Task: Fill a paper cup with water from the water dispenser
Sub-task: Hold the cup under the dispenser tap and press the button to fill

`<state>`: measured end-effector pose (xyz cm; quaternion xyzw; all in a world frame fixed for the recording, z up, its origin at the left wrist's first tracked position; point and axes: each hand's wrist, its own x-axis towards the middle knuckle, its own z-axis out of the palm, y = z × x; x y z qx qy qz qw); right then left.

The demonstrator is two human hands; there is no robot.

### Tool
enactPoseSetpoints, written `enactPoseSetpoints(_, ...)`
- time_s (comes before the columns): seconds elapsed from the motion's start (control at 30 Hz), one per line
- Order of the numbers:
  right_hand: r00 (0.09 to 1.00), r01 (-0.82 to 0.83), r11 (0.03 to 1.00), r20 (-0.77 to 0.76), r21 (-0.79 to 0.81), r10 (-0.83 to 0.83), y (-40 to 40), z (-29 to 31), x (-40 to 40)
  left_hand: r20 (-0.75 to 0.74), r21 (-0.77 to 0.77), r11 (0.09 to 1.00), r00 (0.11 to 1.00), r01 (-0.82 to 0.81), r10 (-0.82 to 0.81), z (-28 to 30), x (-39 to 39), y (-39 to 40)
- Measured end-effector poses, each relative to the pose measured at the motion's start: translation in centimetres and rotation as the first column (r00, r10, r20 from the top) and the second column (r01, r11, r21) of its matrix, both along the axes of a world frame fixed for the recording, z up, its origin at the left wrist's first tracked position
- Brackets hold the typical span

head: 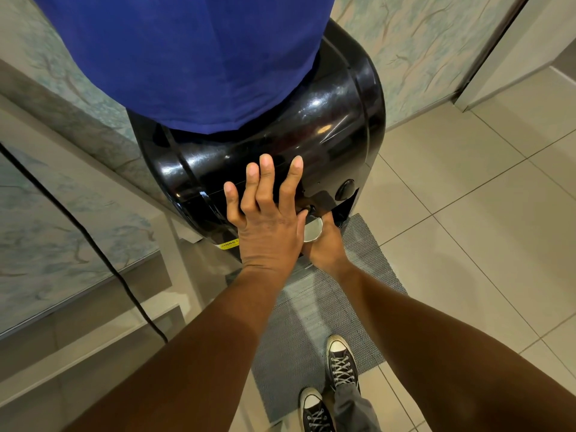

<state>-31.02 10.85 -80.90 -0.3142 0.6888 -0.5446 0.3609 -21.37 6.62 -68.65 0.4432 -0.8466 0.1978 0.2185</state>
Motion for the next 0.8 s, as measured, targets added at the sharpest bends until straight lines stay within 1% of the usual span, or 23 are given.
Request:
enactPoseSetpoints(0.23,0.999,-0.004,0.999,-0.054,0.032,0.005,0.1,0.2,0.1,0.001,-0.009,1.000,1.000,-0.002,0.002,0.0,0.0,-0.1)
enactPoseSetpoints(0.53,0.999,-0.012,0.998,-0.049,0.066,0.015,0.1,0.8,0.2,0.006,-0.008,1.000,1.000,-0.003,0.003,-0.1,0.0,-0.1)
enactPoseSetpoints(0.7,1.000,0.009,0.996,-0.027,0.083,-0.007,0.3,0.8,0.4,0.010,-0.029,1.000,1.000,-0.006,0.006,-0.1,0.0,-0.1)
enactPoseSetpoints(0.77,1.000,0.009,0.993,0.000,0.118,-0.009,0.3,1.3,0.4,0.015,-0.027,1.000,1.000,-0.005,0.006,-0.1,0.0,-0.1)
enactPoseSetpoints(0.8,1.000,0.013,0.989,-0.018,0.150,-0.011,0.3,1.4,0.3,0.015,-0.024,1.000,1.000,-0.003,0.003,-0.2,0.0,-0.1)
